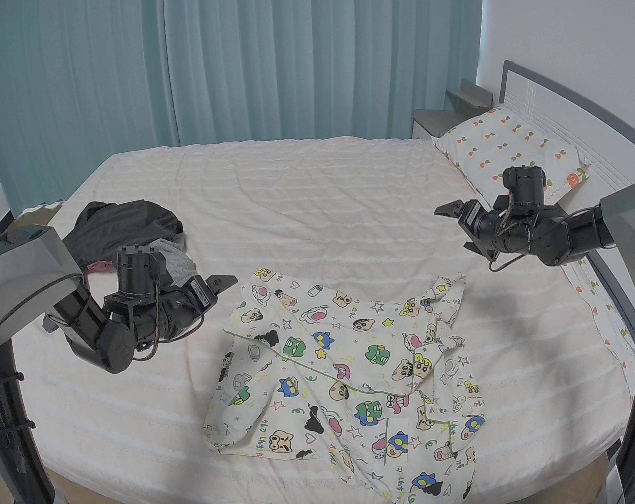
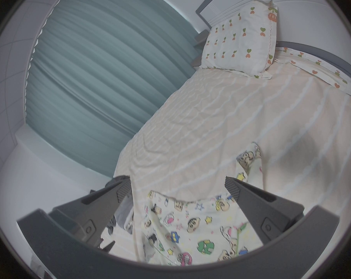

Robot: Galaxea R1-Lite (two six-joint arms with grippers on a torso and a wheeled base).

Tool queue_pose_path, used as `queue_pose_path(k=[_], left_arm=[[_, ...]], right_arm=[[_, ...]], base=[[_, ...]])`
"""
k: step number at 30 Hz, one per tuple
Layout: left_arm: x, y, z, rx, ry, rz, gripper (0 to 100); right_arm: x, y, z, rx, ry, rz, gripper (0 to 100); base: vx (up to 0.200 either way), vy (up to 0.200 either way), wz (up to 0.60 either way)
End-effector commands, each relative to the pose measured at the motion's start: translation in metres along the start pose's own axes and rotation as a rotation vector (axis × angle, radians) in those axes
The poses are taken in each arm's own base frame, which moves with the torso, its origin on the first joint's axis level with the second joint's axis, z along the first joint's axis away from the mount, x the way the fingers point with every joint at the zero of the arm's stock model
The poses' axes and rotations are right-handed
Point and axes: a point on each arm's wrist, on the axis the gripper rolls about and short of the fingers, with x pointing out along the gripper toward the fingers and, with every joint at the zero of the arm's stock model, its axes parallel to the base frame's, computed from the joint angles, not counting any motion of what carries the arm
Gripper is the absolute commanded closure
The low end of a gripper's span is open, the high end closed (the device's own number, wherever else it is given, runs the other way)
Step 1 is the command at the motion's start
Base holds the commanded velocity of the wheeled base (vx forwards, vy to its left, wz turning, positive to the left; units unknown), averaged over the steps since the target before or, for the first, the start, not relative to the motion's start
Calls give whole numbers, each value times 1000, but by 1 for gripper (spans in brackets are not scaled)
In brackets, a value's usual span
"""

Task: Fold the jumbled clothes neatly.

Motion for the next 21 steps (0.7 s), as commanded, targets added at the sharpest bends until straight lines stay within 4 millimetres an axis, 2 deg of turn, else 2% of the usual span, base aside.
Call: queue_pose_path(k=[1,2,3,6,13,19,21], left_arm=[[-54,7,-64,-12,256,8,0],[-55,7,-65,-17,258,11,0],[-58,9,-68,-54,265,24,0],[-64,12,-72,-87,276,40,0],[-74,11,-87,-66,310,36,0],[-78,11,-93,-55,316,22,0],[-78,13,-96,-61,326,34,0]], right_arm=[[-137,-10,-114,-219,80,71,0],[-139,-11,-117,-220,81,65,0],[-148,-23,-134,-224,90,48,0],[-157,-40,-149,-217,72,72,0],[-145,-73,-176,-210,68,63,0],[-144,-72,-176,-143,74,70,0],[-145,-63,-173,-110,61,116,0]], base=[[0,0,0],[0,0,0],[0,0,0],[0,0,0],[0,0,0],[0,0,0],[0,0,0]])
